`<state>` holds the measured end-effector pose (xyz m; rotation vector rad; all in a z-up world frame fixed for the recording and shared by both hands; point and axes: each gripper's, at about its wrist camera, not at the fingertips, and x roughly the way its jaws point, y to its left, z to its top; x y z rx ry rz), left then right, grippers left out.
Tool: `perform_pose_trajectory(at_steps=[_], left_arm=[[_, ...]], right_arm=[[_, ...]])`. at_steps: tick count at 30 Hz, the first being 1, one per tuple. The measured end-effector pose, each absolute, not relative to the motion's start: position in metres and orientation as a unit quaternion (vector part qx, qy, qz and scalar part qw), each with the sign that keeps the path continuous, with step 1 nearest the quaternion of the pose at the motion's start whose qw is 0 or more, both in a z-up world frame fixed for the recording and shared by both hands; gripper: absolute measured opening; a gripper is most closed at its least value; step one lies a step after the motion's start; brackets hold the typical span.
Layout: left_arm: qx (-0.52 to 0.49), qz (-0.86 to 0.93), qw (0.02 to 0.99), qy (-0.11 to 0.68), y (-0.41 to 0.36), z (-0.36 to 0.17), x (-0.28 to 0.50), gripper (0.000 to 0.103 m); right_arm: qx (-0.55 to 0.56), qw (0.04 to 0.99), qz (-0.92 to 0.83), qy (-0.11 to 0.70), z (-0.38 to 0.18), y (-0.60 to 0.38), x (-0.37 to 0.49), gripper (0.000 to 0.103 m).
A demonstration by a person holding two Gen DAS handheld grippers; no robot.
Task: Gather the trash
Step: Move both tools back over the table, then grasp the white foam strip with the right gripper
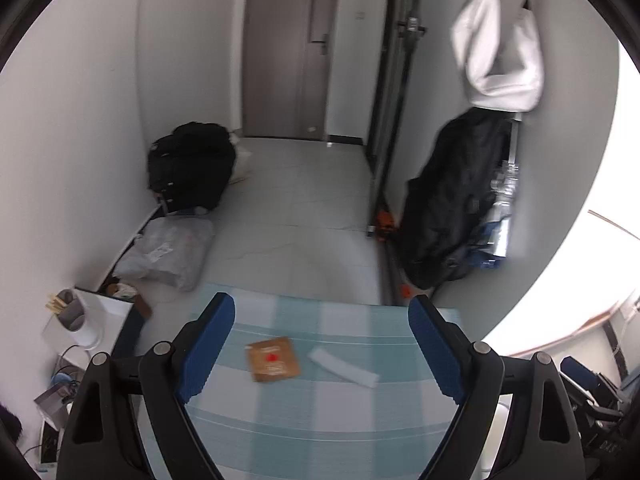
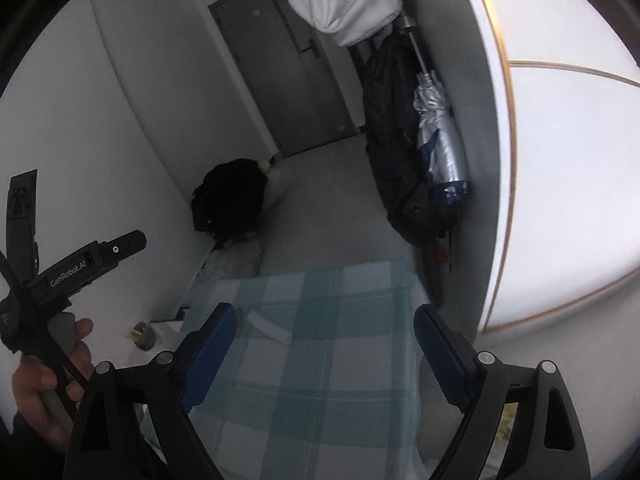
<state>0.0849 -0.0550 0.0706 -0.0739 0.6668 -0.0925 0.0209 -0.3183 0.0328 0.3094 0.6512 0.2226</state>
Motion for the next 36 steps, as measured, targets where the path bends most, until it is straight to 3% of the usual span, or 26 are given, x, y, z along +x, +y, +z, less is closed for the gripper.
perform_pose_trajectory(at_steps=[9,15,25,28,31,36], left_arm=[[0.007,0.028,0.947,0.321,0.0,0.037,0.114,0.087],[-0.059,0.033,0.92,0.387,0.039,0.01,0.143,0.087],[-0.058,0.048,0.912,0.402,0.057,0.01,0.16,0.087],[-0.067,0.048,0.906,0.415,0.06,0.004,0.164,0.087],[-0.075,0.048,0.898,0.43,0.064,-0.004,0.171,0.087],[-0.08,0.054,0.888,0.45,0.066,-0.013,0.177,0.087]], right_arm=[[0.091,0.916,0.16,0.355,0.007,-0.253,0.079,0.091],[0.039,0.901,0.196,0.386,-0.018,-0.21,0.124,0.09],[-0.041,0.874,0.239,0.422,-0.067,-0.152,0.171,0.086],[-0.063,0.866,0.256,0.425,-0.08,-0.137,0.177,0.081],[-0.08,0.856,0.266,0.437,-0.093,-0.126,0.179,0.07],[-0.133,0.846,0.269,0.441,-0.106,-0.114,0.176,0.041]])
